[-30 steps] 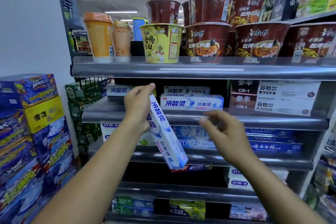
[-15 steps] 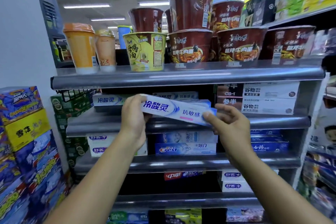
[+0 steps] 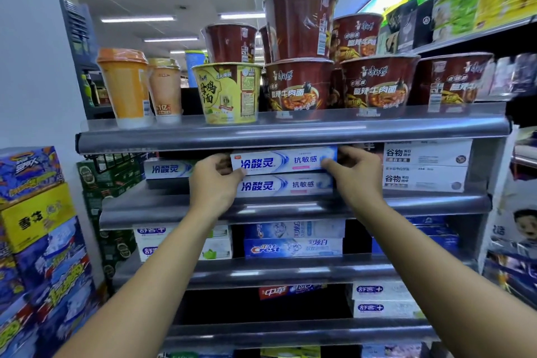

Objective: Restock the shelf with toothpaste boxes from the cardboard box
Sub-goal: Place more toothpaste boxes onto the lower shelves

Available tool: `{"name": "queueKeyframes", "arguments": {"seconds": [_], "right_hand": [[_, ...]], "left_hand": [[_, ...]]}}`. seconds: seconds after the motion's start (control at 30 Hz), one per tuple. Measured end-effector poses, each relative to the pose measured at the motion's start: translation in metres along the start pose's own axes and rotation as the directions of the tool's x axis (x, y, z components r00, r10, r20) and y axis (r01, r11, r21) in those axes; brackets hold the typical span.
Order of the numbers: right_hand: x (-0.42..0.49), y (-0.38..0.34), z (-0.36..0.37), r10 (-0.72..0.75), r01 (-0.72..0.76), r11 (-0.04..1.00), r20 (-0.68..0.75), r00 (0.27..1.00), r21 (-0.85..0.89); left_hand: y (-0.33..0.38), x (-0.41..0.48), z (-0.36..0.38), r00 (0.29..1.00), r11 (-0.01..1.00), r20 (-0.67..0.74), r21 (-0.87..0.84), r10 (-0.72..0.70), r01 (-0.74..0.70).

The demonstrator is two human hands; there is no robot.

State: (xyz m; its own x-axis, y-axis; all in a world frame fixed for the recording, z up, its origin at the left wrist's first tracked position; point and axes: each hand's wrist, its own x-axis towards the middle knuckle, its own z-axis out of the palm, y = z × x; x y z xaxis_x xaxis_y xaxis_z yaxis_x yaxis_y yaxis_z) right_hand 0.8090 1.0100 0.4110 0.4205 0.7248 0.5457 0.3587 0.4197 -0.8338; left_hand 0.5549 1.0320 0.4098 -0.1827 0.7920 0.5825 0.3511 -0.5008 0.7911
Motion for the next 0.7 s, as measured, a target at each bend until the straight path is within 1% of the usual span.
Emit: {"name": "queueKeyframes", "arguments": {"seconds": [0.07, 0.13, 0.17, 0.23, 0.33, 0.47, 0.6, 0.67, 0.7], "right_hand": [[0.000, 0.002, -0.001, -0.060, 0.059, 0.990, -0.004, 0.998, -0.127], [-0.004, 0.005, 0.000, -0.078, 0.079, 0.965, 0.014, 0.997, -0.251], [-0.005, 0.005, 0.000, -0.078, 0.080, 0.956, 0.017, 0.997, -0.281], [-0.004, 0.004, -0.001, -0.052, 0.059, 0.957, 0.032, 0.998, -0.286], [0.001, 0.002, -0.001, -0.005, 0.017, 0.958, 0.044, 0.999, -0.286], [0.007, -0.003, 0.007, 0.013, 0.005, 0.926, 0.045, 0.999, -0.379], [0.013, -0.005, 0.015, 0.069, -0.044, 0.912, 0.047, 0.997, -0.407], [0.011, -0.008, 0.012, 0.058, -0.046, 0.912, 0.016, 0.998, -0.408], [0.007, -0.009, 0.008, 0.013, -0.015, 0.919, -0.006, 1.000, -0.394]], "left_hand": [[-0.005, 0.005, -0.002, 1.000, 0.997, 0.011, 0.072, 0.011, -0.011], [-0.010, 0.007, -0.005, 1.000, 0.988, 0.011, 0.151, 0.026, -0.027], [-0.011, 0.007, -0.006, 0.999, 0.982, 0.008, 0.185, 0.032, -0.033], [-0.011, 0.008, -0.008, 1.000, 0.971, 0.003, 0.238, 0.026, -0.026], [-0.009, 0.012, -0.008, 1.000, 0.966, 0.013, 0.258, -0.001, -0.003], [-0.004, 0.021, 0.000, 1.000, 0.941, 0.026, 0.339, -0.016, 0.006], [-0.001, 0.025, 0.005, 0.995, 0.928, 0.035, 0.365, -0.094, 0.075], [0.001, 0.018, 0.003, 0.997, 0.926, 0.017, 0.372, -0.070, 0.059], [0.002, 0.010, 0.001, 1.000, 0.929, -0.008, 0.368, -0.028, 0.029]]}}
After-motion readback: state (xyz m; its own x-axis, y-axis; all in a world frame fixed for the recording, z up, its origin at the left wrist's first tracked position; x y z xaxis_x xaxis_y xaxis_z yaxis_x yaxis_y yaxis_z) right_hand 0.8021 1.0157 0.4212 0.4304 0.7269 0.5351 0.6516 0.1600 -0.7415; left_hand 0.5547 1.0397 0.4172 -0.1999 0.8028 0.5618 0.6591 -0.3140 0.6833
